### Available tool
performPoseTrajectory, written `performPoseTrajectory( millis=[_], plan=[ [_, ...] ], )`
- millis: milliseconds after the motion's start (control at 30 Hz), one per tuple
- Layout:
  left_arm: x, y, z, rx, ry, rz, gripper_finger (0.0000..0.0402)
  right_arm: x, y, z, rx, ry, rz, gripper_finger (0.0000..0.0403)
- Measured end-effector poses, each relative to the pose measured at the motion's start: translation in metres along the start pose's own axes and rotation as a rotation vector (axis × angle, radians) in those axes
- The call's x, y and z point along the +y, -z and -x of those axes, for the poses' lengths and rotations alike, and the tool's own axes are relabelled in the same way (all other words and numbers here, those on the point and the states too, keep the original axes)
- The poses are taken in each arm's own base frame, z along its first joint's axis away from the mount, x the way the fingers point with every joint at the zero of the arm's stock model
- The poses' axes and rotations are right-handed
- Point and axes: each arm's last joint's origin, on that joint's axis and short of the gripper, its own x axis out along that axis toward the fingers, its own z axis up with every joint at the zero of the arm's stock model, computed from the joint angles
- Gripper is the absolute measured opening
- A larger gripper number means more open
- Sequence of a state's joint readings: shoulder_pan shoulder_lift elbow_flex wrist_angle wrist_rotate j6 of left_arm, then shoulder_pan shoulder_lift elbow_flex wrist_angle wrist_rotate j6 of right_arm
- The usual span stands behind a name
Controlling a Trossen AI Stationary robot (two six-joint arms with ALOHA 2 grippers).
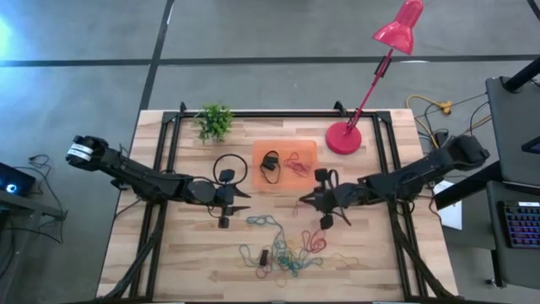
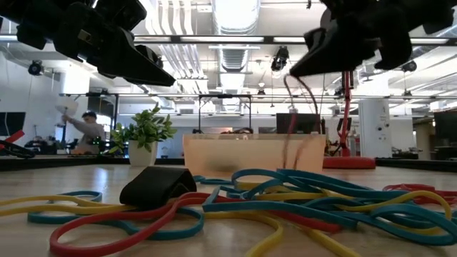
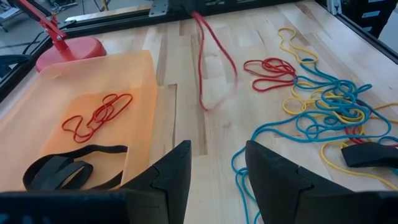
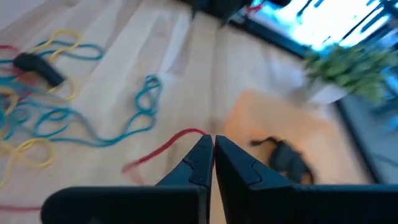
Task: Pick and place rubber bands into bin
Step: Put the red rubber band into the bin
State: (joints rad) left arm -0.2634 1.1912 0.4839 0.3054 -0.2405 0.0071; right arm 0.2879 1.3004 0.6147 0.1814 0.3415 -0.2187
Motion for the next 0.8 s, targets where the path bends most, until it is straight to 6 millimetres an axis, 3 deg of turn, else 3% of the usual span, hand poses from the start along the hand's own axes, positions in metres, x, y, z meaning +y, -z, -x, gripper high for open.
performPoseTrajectory(
  millis=[433,800],
  plan=[
    [0.0,0.0,0.0,-0.001,0.0,0.0,0.0137,-0.045,-0.015,0.029,-0.091,0.217,0.047,0.0008],
    [0.0,0.0,0.0,0.0,0.0,0.0,0.0137,-0.088,-0.004,0.027,-0.043,0.379,0.016,0.0008]
  ],
)
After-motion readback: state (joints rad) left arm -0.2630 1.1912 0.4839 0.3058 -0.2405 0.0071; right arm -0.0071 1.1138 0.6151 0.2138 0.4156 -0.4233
